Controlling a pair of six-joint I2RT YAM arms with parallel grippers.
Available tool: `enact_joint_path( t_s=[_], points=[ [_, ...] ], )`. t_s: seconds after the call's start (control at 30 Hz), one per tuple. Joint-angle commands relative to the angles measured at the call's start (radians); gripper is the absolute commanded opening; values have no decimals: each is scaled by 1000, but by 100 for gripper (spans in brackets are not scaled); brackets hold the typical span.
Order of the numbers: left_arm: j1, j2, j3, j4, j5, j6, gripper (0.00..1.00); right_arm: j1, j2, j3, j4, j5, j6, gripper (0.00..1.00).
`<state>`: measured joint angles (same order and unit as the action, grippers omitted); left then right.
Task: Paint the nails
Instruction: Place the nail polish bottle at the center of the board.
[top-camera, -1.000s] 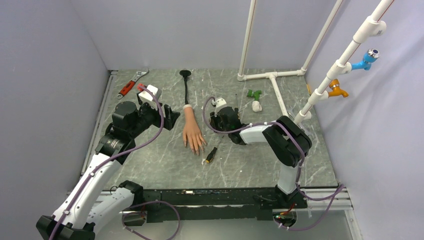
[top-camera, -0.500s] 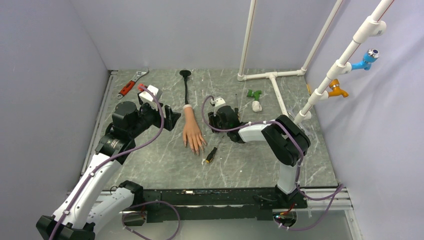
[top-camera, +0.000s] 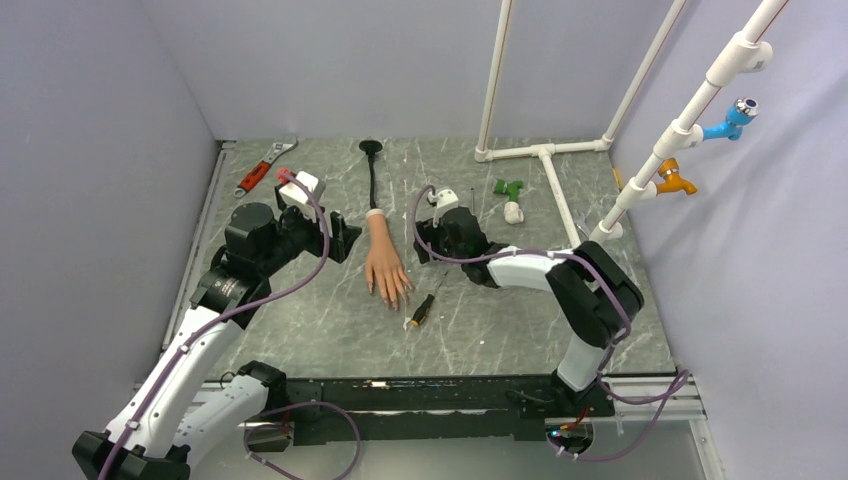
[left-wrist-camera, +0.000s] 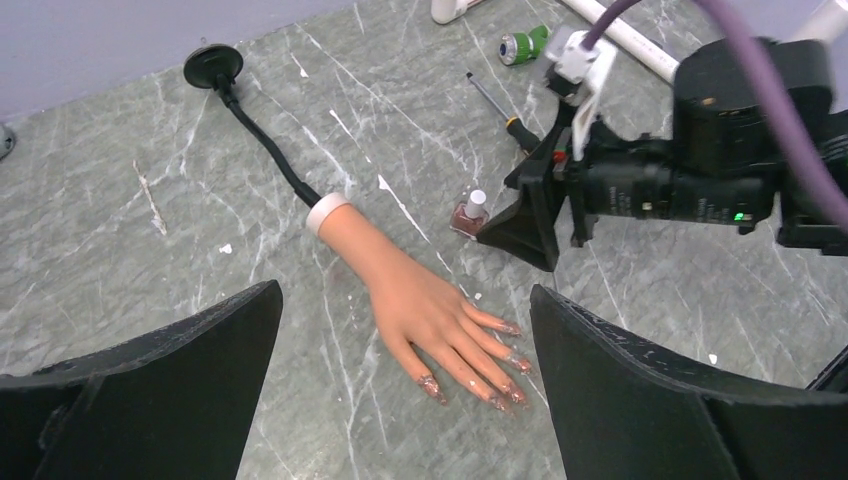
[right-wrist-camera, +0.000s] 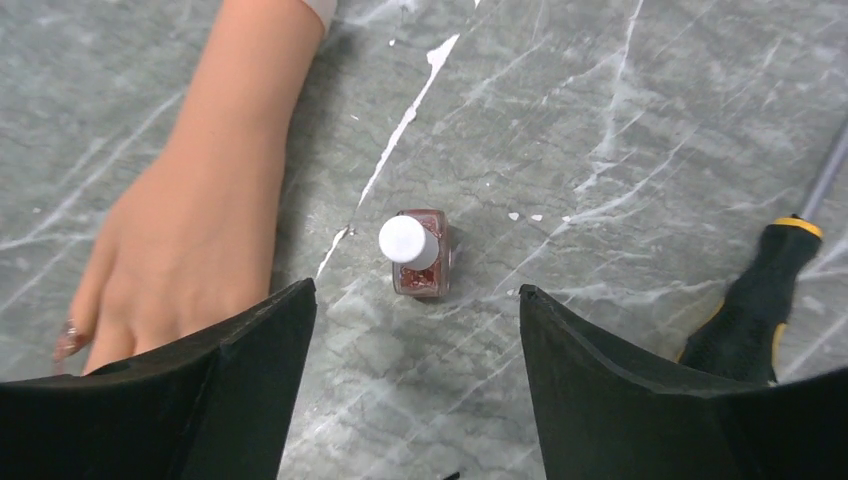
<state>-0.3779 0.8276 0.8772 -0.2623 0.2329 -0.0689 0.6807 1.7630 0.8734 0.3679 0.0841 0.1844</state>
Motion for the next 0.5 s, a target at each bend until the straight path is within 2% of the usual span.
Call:
enact_joint_path(
  t_s=[0.0, 0.03, 0.07, 0.47],
  points=[
    [4, -13, 27, 19, -35, 8, 99, 6, -121, -35, -15, 24, 4, 82],
    [4, -16, 22, 25, -32, 10, 99, 7, -143, -45, -27, 22, 4, 97],
    [4, -16, 19, 30, -31, 12, 99, 9, -172, -56, -37, 24, 5, 99],
    [4, -18, 11, 50, -86, -23, 99, 16, -546, -108, -219, 74, -6, 100]
  ],
)
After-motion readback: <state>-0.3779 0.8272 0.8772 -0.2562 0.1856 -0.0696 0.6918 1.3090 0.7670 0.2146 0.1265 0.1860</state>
